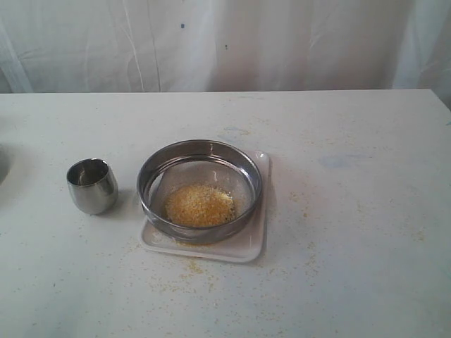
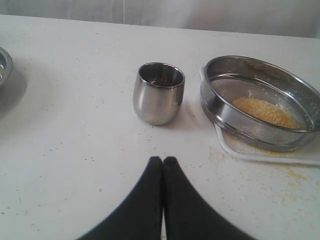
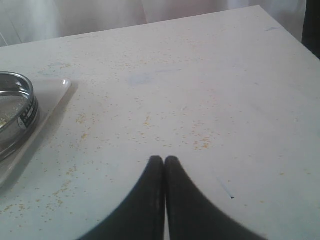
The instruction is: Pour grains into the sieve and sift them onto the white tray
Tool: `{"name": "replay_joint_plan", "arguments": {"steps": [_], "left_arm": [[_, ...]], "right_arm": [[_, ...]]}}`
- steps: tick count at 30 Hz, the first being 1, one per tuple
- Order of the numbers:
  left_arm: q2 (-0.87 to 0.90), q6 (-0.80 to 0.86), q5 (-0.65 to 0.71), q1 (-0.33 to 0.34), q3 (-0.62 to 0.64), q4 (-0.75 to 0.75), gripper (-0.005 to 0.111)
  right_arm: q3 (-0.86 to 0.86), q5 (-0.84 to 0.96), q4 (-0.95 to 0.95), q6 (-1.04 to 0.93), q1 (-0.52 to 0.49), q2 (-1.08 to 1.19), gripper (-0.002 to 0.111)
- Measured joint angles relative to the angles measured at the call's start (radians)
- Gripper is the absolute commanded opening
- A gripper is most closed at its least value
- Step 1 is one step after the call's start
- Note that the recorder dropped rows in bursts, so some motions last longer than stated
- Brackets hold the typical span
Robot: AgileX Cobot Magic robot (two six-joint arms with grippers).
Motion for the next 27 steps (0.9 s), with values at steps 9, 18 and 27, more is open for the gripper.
{"name": "replay_joint_plan", "arguments": {"steps": [9, 18, 27], "left_arm": [[0.000, 0.014, 0.006, 0.000, 0.000, -0.002, 0.000], [0.000, 0.166, 0.030, 0.000, 0.000, -0.026, 0.000], [-0.010, 0.274, 0.018, 0.000, 0.000, -0.081, 0.000]], "right_arm": [[0.000, 0.000, 0.000, 0.000, 0.000, 0.000, 0.000], [0.000, 0.000, 0.000, 0.000, 0.000, 0.000, 0.000], [0.000, 0.000, 0.000, 0.000, 0.000, 0.000, 0.000]]}}
